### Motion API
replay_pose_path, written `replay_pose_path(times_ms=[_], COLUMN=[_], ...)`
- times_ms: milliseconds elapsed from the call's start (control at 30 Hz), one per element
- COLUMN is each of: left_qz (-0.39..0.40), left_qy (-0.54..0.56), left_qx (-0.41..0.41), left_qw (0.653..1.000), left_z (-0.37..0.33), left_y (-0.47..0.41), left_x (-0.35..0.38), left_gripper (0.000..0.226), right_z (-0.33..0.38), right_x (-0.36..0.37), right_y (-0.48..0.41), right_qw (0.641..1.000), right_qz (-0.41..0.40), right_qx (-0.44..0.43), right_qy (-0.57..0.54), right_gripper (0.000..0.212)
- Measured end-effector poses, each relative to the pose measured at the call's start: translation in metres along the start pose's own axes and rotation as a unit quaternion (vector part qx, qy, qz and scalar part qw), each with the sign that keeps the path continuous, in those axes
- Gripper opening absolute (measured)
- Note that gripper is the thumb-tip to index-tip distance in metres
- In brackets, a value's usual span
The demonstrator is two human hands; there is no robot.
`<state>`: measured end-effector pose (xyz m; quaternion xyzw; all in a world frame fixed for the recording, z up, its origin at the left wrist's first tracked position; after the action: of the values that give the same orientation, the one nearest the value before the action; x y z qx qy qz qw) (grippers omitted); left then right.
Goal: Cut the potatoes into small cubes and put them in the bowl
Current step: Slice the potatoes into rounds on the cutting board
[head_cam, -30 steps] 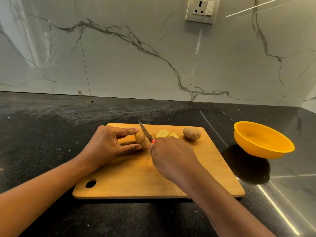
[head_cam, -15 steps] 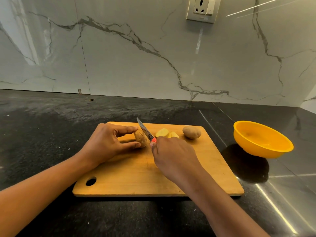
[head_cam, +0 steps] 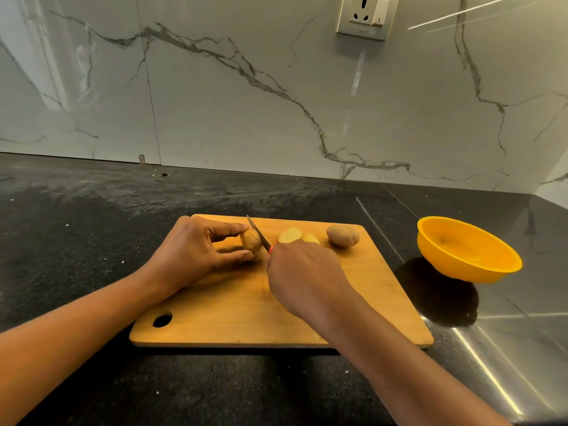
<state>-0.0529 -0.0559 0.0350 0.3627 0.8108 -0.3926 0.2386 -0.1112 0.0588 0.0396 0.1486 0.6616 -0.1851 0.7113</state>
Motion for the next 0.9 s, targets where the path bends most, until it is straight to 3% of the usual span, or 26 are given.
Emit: replay_pose_path(times_ms=[300, 533, 900], left_qz=[0.006, 0.022, 0.012], left_qy=[0.001, 0.043, 0.026], left_qx=[-0.026, -0.050, -0.039], left_qw=[1.000, 0.998, 0.999], left_z=[0.004, 0.006, 0.004], left_y=[-0.002, 0.000, 0.005], left_x=[0.003, 0.003, -0.002], left_gripper=[0.062, 0.063, 0.054], right_z=[0.003, -0.013, -0.040], right_x=[0.018, 0.022, 0.011], right_y=[-0.005, 0.040, 0.033], right_qw=[0.998, 0.999, 0.991], right_qz=[0.055, 0.050, 0.022], right_qx=[0.004, 0.014, 0.096], right_qy=[-0.008, 0.001, -0.095], right_gripper=[0.025, 0.024, 0.030])
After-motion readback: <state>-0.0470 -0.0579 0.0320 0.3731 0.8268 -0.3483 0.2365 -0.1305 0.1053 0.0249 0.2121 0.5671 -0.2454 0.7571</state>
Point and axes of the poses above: each hand's wrist, its own y-axis away from the middle knuckle, its own x-axis out of the palm, z = x × y, the point moved 9 cm from there along -y, towards the middle knuckle, and after that the axes turned 1 degree about -y, right-handed, at the moved point
